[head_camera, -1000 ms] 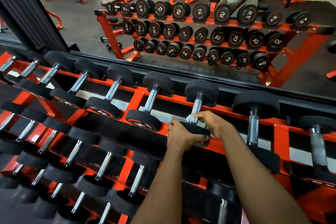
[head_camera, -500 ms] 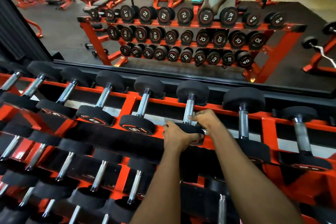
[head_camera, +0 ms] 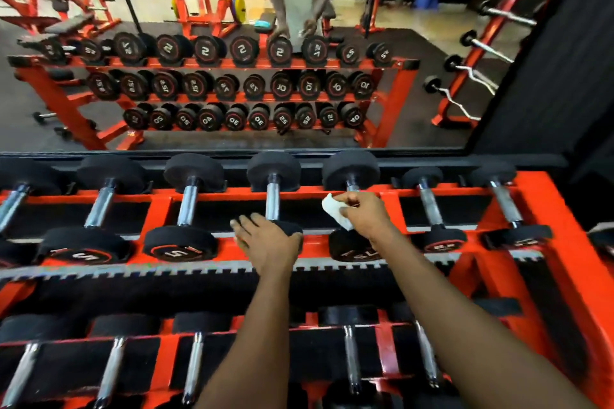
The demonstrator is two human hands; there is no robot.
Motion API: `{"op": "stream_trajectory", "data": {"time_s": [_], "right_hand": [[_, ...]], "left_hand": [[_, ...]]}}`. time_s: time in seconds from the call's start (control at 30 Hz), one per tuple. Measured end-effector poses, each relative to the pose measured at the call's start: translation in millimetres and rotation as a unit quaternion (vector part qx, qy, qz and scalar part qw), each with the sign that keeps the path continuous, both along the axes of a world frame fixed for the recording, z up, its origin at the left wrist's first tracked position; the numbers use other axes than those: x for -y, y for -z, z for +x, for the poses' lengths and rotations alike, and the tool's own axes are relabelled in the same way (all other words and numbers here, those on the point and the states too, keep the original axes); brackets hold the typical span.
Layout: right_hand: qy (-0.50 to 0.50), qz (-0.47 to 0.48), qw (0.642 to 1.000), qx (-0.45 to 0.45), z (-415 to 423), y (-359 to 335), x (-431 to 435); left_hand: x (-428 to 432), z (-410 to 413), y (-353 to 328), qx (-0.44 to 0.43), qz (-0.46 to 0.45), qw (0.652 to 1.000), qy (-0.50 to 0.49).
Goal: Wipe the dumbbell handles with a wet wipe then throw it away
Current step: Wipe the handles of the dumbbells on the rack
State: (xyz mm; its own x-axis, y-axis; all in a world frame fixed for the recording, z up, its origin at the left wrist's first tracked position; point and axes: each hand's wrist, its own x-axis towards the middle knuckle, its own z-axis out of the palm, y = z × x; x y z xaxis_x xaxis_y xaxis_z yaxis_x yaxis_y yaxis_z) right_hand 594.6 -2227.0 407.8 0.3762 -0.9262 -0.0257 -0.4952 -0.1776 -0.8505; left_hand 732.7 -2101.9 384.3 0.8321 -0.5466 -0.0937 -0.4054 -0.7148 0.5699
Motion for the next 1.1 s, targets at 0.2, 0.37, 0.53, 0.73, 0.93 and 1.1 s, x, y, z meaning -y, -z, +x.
{"op": "stream_trajectory", "data": {"time_s": [0.2,0.37,0.53,0.73,0.93,1.1], "right_hand": [[-0.023,-0.051,0.998,-0.012,-53,-19,18],[-0.063,-0.149,0.986,-0.029,-75,-11,46],[-0.241,-0.227,0.942,-0.058,-80,8,87],[-0.510,-0.242,0.809,-0.161,-70,13,117],[-0.549,-0.270,0.771,-0.178,-51,25,118],[-0.530,-0.311,0.771,-0.171,-34,19,128]], "left_hand": [[22,-72,-1,0.048,-0.090,0.993,0.059],[44,-123,-8,-0.161,-0.023,0.980,0.111],[77,-130,37,-0.170,-0.038,0.985,-0.007],[69,-135,8,-0.200,-0.035,0.979,0.034],[69,-142,3,-0.189,-0.038,0.981,0.000],[68,-143,4,-0.184,-0.041,0.982,-0.008]]}}
